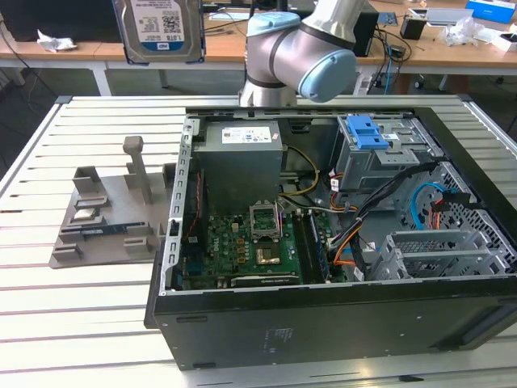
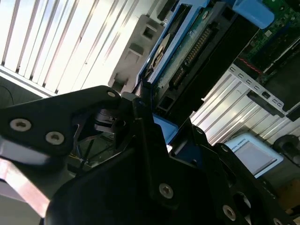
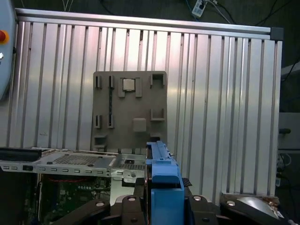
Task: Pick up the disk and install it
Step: 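Pick up the disk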
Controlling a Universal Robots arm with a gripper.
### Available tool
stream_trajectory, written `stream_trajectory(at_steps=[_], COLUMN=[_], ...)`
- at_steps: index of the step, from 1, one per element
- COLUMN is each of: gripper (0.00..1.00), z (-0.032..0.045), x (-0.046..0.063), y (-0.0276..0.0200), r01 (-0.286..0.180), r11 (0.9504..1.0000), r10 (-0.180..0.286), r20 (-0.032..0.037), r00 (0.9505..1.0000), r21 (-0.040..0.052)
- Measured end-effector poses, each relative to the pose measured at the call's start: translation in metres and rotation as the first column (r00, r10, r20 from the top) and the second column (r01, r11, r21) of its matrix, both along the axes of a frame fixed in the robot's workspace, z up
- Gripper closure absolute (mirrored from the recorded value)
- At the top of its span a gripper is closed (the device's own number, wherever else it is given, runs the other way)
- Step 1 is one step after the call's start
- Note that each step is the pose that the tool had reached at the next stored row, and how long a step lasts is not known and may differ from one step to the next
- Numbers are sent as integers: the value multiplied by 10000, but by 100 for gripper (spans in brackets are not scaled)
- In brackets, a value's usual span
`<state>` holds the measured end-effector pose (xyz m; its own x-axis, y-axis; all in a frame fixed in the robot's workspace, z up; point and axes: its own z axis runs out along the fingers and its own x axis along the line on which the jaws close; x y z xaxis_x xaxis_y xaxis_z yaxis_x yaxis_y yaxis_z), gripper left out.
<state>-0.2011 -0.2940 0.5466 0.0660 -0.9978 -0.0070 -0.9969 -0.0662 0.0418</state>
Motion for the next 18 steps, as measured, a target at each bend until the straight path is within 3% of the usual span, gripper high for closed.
stream_trajectory(at_steps=[6,14,18], gripper=[63,63,63], z=[-6,-13,-17], x=[366,739,863], y=[-7,-13,-17], r01=[1,-1,0], r11=[10000,10000,10000], r10=[-1,1,0], r20=[-9,-16,-17], r00=[10000,10000,10000], r21=[0,0,0])
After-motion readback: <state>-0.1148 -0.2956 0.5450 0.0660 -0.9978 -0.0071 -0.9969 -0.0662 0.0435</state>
